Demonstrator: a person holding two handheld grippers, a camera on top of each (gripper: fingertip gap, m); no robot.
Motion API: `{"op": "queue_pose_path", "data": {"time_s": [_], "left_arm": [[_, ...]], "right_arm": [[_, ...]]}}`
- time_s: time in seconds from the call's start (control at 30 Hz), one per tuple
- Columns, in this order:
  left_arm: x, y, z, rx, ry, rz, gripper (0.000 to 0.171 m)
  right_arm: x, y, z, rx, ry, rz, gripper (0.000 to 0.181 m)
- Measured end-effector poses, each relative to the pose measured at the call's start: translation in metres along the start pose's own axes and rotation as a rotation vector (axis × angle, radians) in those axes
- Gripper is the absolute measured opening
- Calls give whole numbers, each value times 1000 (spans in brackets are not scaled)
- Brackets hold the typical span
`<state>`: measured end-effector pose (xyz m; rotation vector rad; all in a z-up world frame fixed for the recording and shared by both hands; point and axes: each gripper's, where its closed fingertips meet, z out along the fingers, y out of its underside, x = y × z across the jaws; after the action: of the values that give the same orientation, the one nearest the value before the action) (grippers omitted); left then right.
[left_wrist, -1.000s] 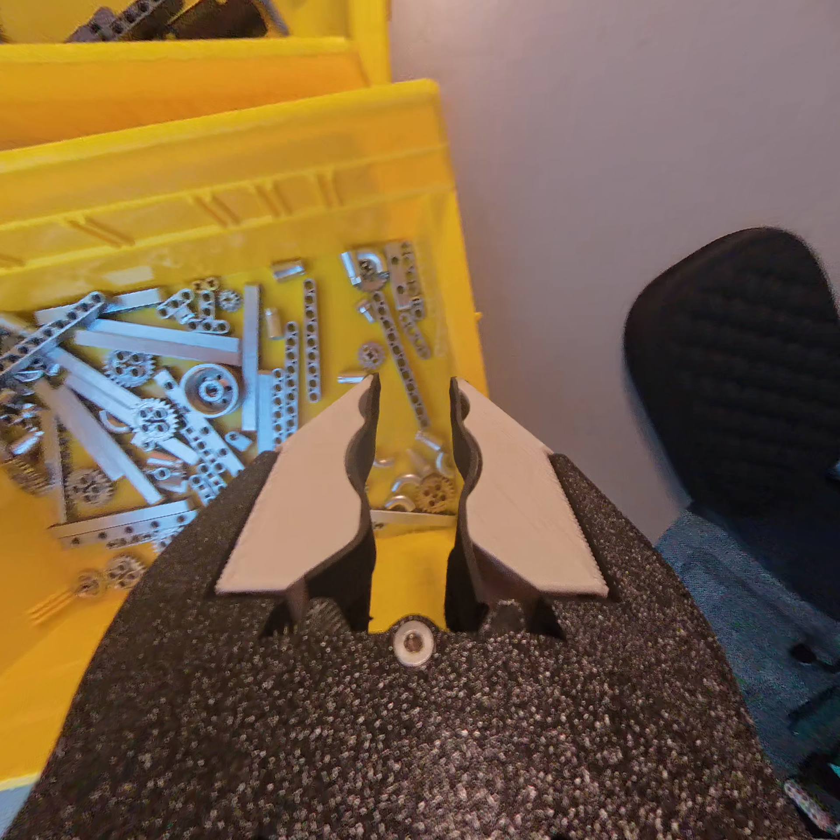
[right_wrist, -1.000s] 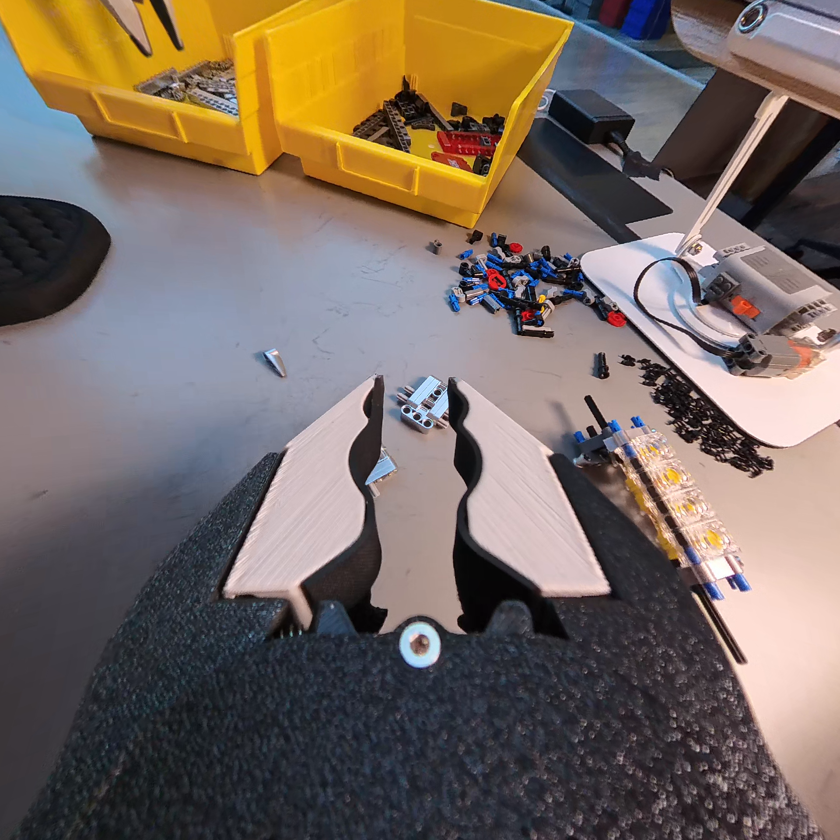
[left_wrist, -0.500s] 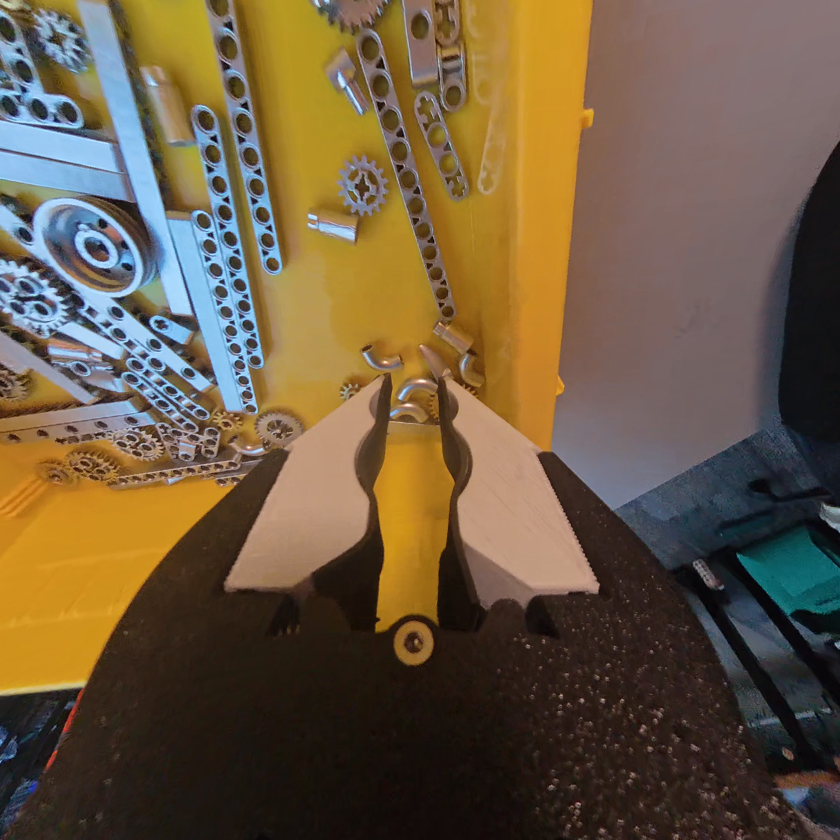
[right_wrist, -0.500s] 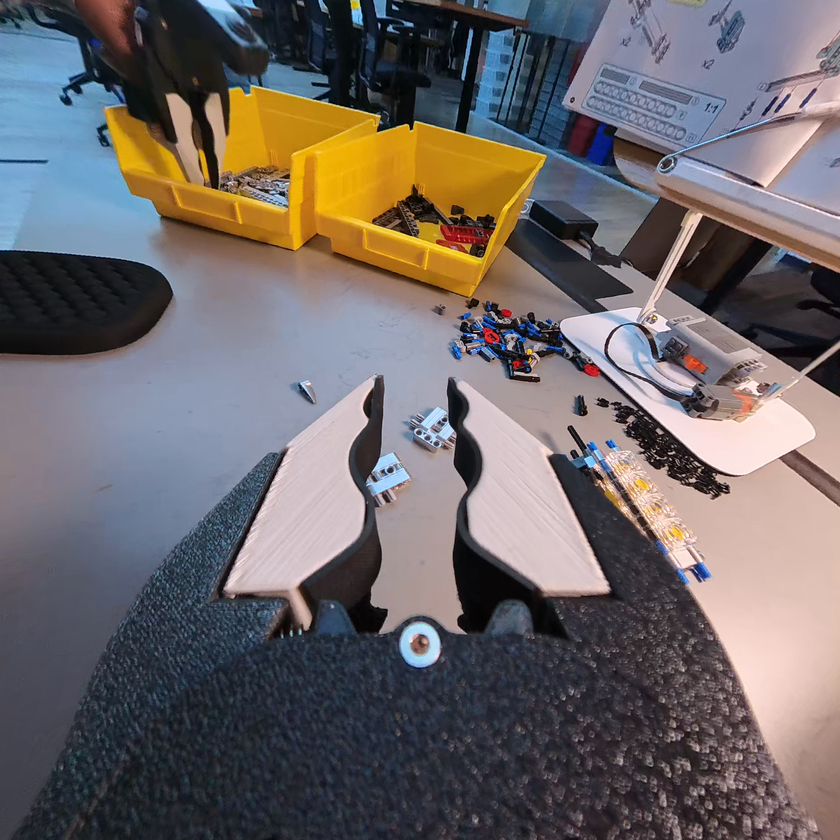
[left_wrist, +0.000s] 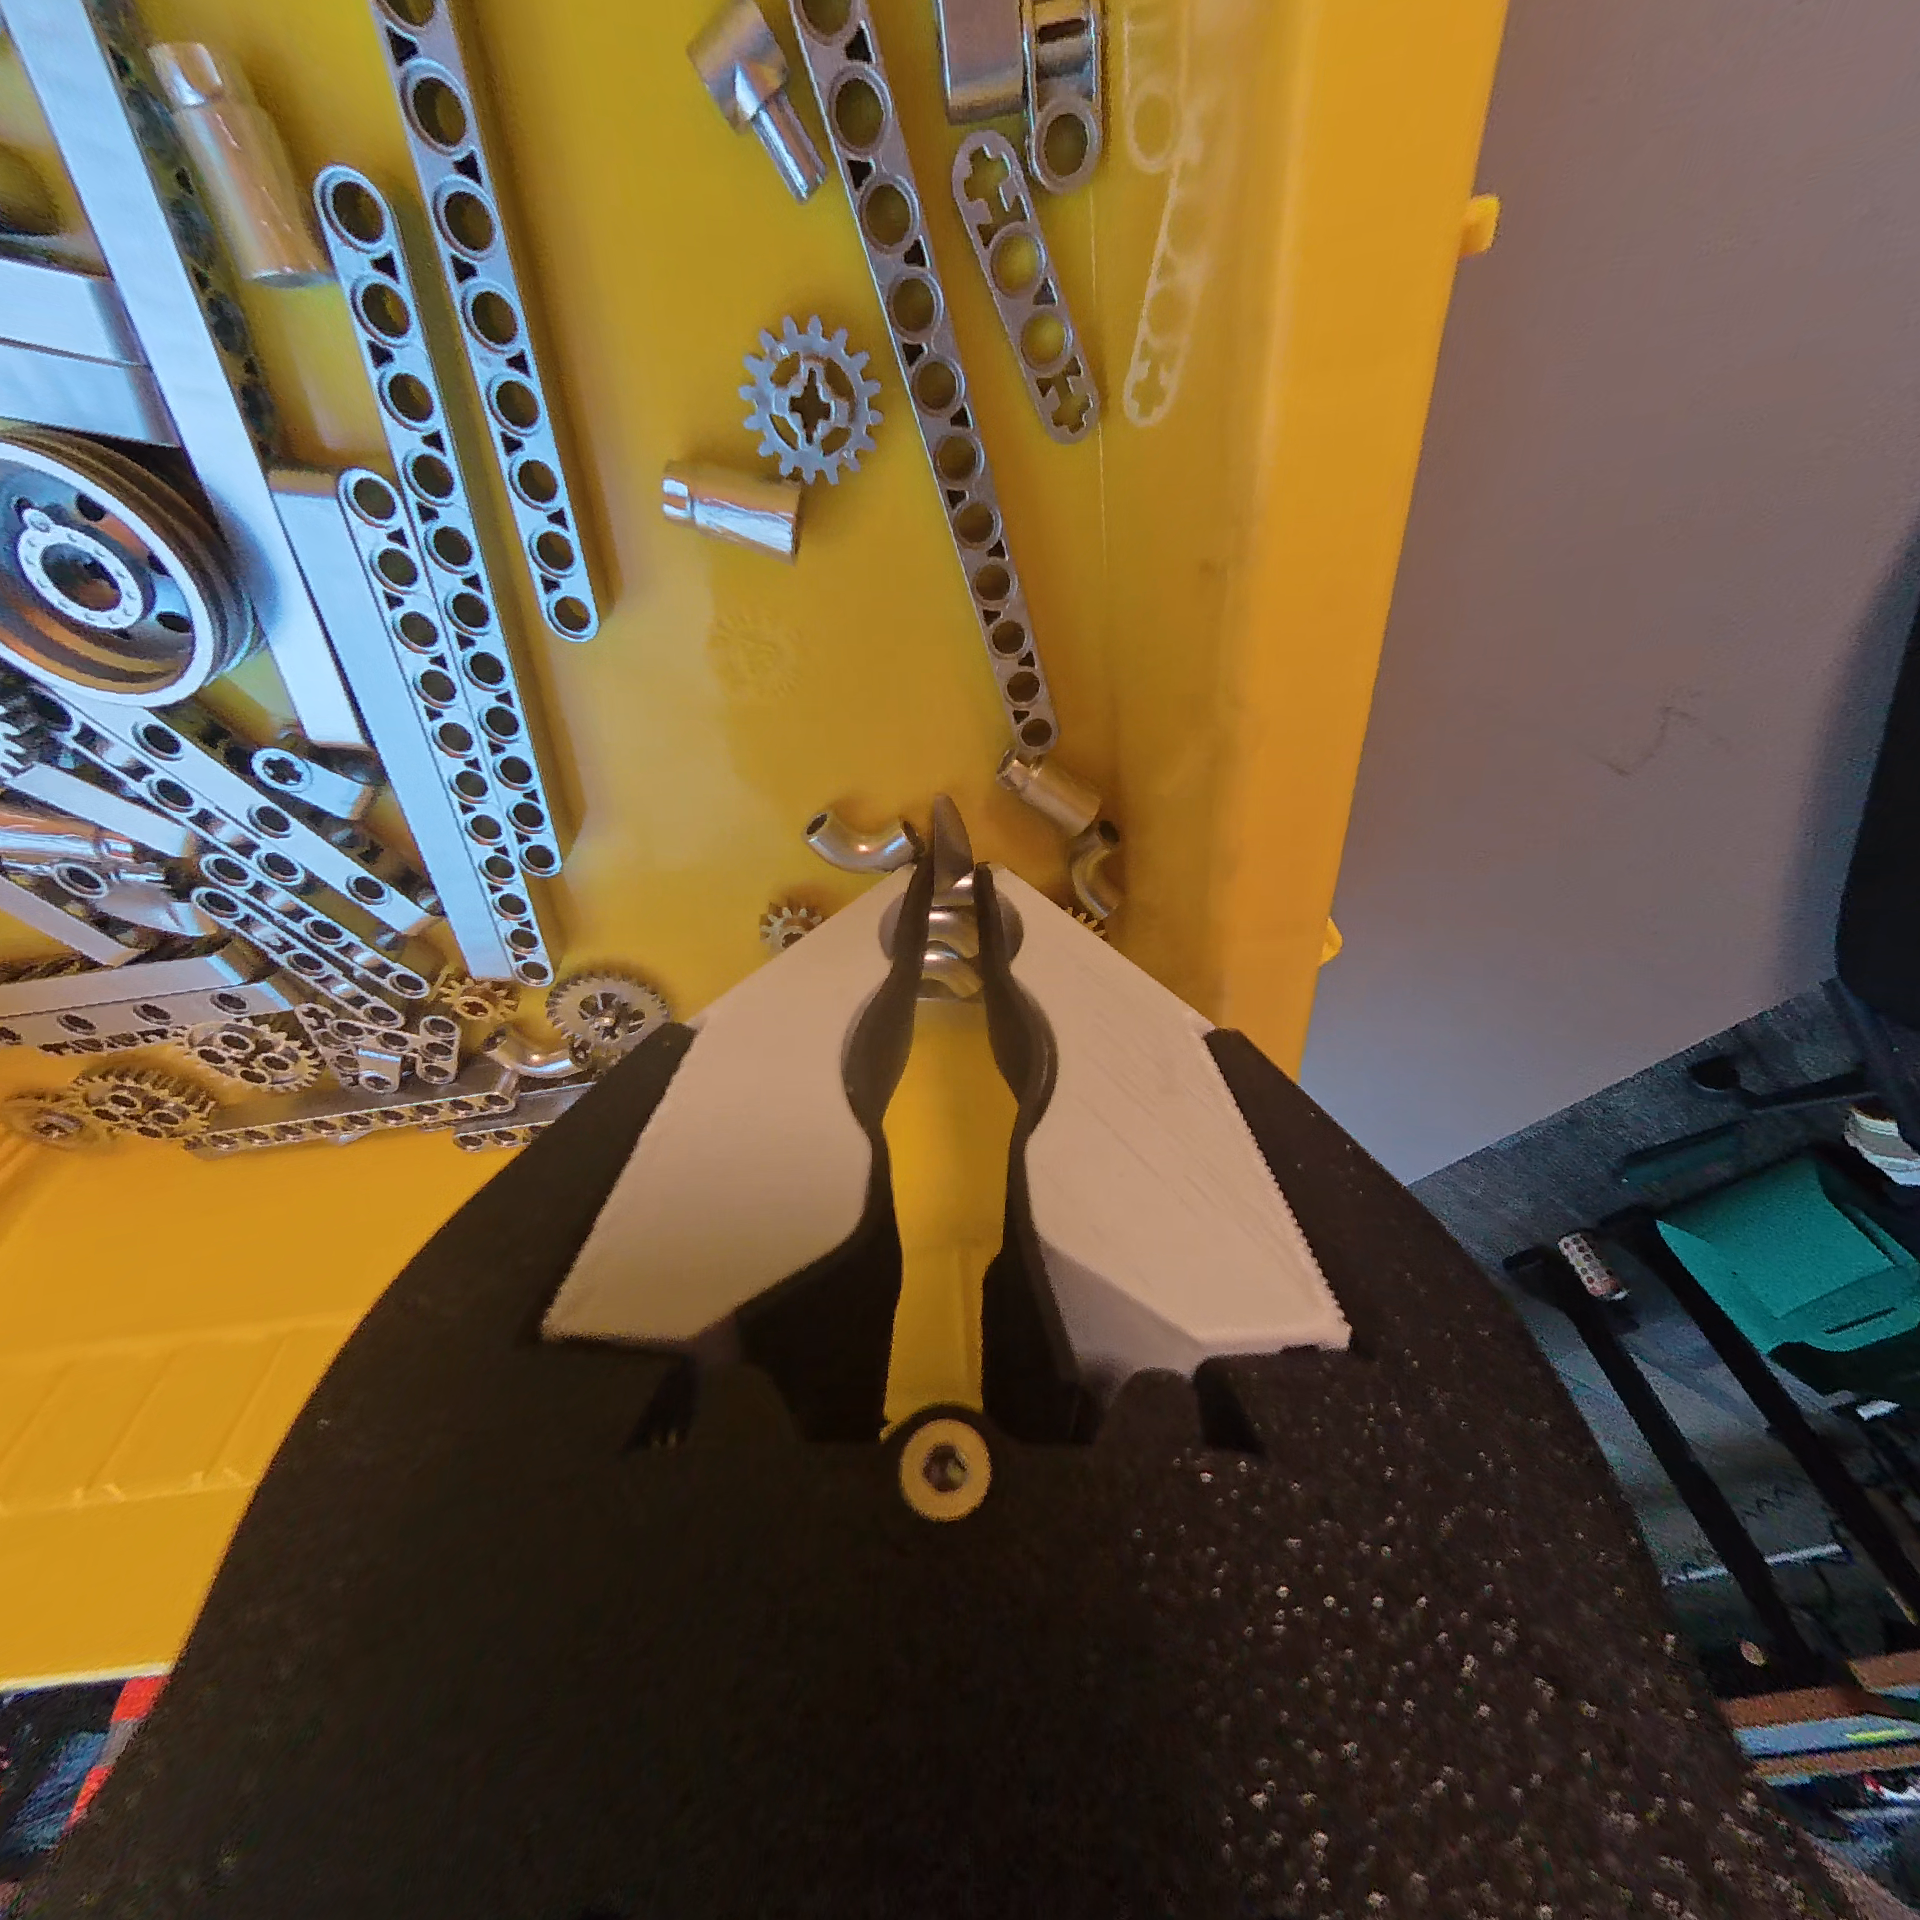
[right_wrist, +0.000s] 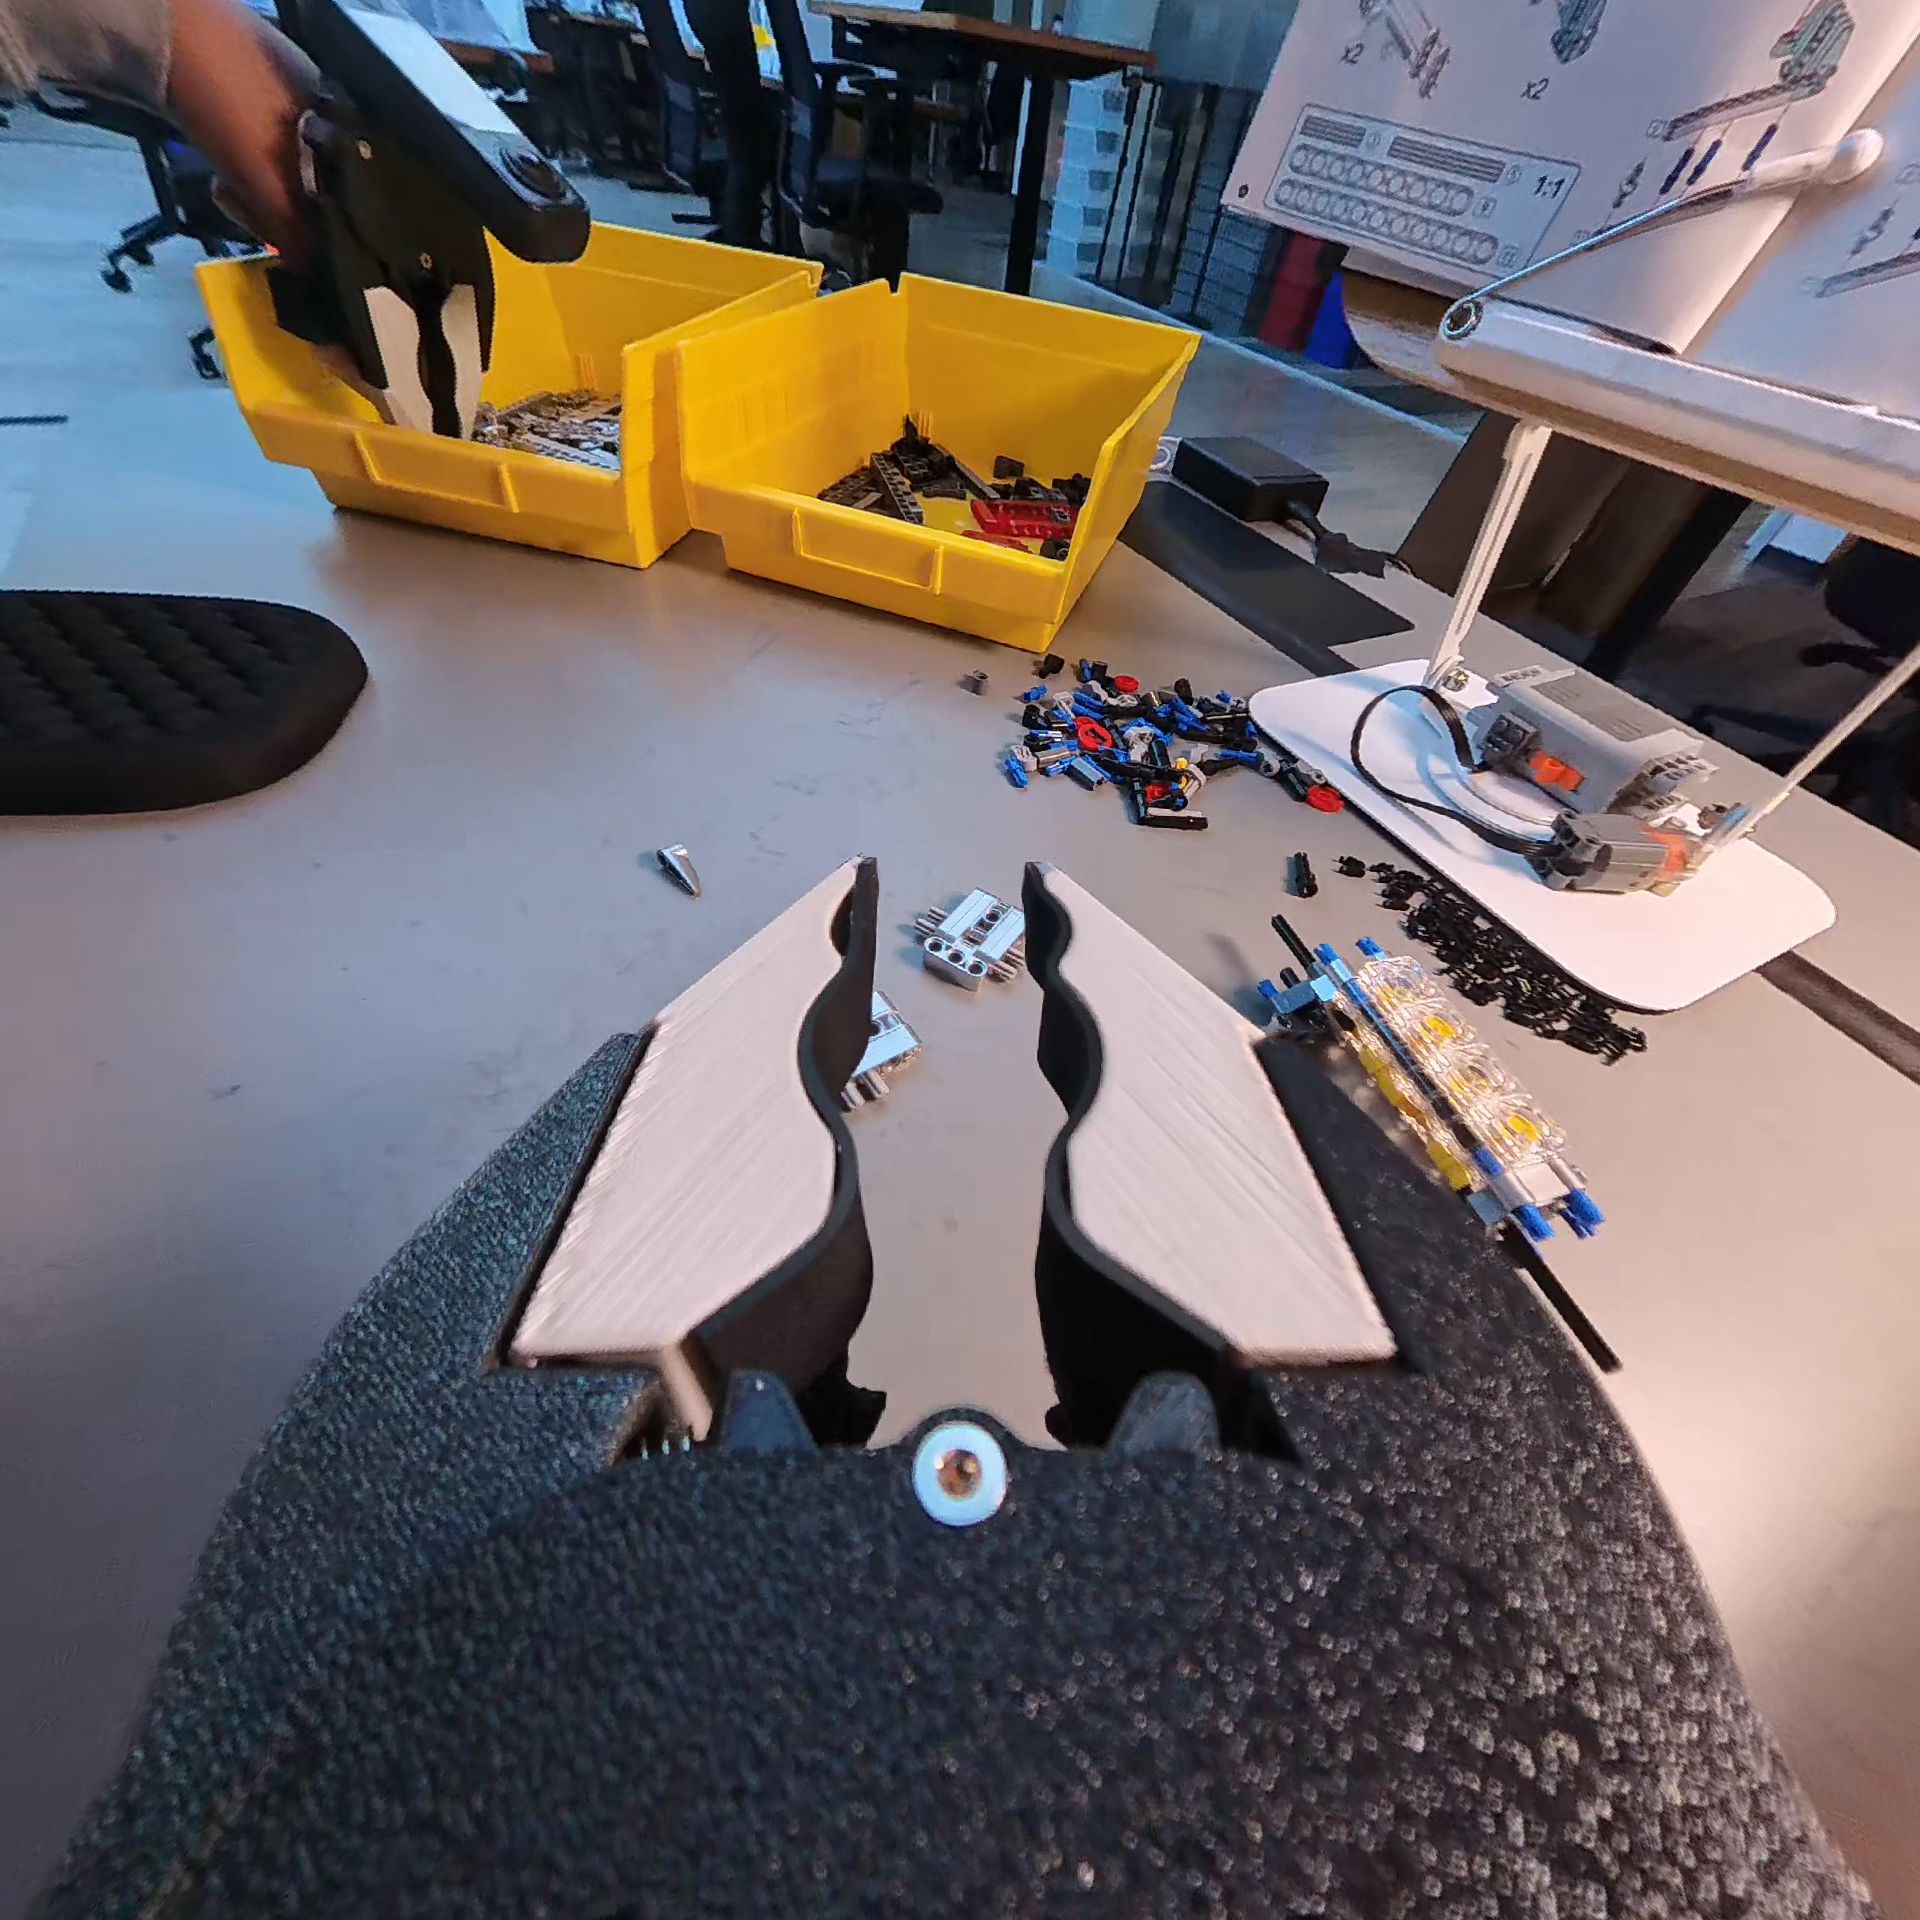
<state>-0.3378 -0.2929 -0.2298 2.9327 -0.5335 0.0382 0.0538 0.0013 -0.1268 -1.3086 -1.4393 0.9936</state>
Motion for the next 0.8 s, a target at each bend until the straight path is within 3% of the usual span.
{"op": "queue_pose_path", "data": {"time_s": [0.1, 0.2, 0.3, 0.4, 0.57, 0.67, 0.8], "left_arm": [[-1, 0, -8, 27, -29, -8, 7], [-2, -13, -43, 151, -96, -37, 7], [21, -59, -88, 413, -114, -39, 7], [86, -123, -112, 642, 1, 71, 7], [163, -210, -84, 719, 68, 264, 7], [179, -252, -65, 712, 94, 301, 7], [192, -283, -49, 665, 105, 346, 8]], "right_arm": [[-1, 1, -2, 0, -3, -2, 27], [-1, 2, -7, -2, 3, -9, 27], [1, 2, -11, 14, 13, -11, 27], [-1, 10, -8, -33, 17, -46, 28], [-12, 29, -7, -156, -5, -114, 34], [-17, 37, -11, -189, -34, -115, 38], [-16, 40, -14, -182, -40, -99, 39]]}}
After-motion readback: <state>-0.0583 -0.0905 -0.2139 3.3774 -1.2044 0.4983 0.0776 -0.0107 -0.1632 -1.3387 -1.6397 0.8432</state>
